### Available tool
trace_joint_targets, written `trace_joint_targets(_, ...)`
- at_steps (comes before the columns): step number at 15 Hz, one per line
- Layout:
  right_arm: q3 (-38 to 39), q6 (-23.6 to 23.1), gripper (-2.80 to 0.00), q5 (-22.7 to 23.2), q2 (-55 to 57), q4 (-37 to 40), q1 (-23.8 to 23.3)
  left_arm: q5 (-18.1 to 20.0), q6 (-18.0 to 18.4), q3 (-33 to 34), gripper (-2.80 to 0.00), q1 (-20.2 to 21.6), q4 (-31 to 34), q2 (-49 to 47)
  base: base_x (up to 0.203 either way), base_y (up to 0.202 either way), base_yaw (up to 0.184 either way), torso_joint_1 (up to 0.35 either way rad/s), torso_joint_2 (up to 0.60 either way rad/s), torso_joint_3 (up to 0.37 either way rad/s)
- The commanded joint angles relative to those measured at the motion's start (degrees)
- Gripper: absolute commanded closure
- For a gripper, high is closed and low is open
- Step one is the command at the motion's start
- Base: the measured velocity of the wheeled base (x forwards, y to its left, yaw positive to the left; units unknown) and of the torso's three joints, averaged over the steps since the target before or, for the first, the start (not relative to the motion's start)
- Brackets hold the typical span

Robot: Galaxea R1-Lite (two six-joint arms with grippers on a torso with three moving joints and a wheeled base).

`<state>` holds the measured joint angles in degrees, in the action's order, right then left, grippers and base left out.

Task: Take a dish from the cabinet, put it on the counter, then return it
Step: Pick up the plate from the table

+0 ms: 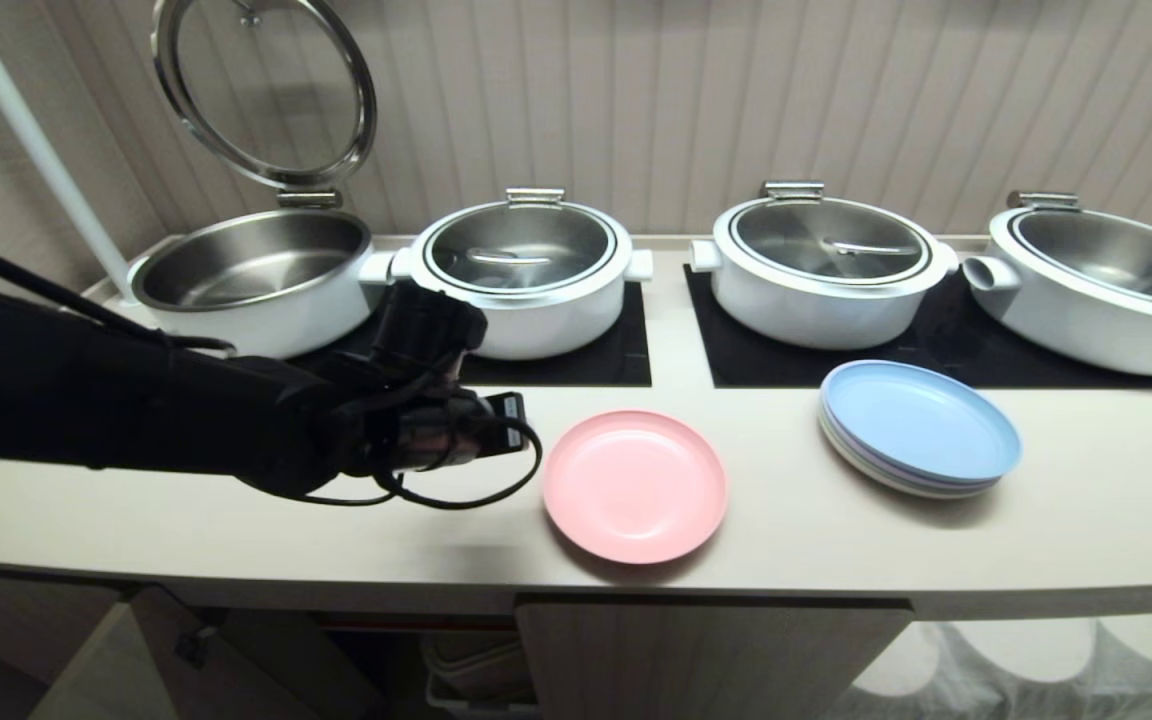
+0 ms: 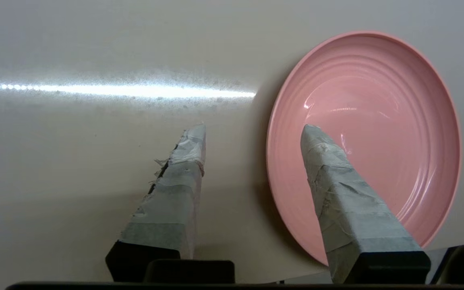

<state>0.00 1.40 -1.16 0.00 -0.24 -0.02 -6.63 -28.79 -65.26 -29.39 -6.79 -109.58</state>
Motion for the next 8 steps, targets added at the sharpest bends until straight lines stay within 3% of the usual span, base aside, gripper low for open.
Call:
trace_joint_targets(1,0.00,0.00,0.00,0.01,0.00,-0.02,-0.03,-0.05,-0.15,2.53,0.00,0.53,-0.06,3.89,0.000,0.000,0.000,0.000,0.00,0.000)
trace_joint_targets(4,0.00,0.00,0.00,0.01,0.00,-0.02,-0.06,-0.05,0.66,5.82,0.00,1.62,0.02,7.41,0.000,0.000,0.000,0.000,0.00,0.000)
trace_joint_targets(8,0.00,0.00,0.00,0.01,0.00,-0.02,0.02,-0.05,5.16,11.79,0.00,4.25,-0.06,13.90,0.000,0.000,0.000,0.000,0.00,0.000)
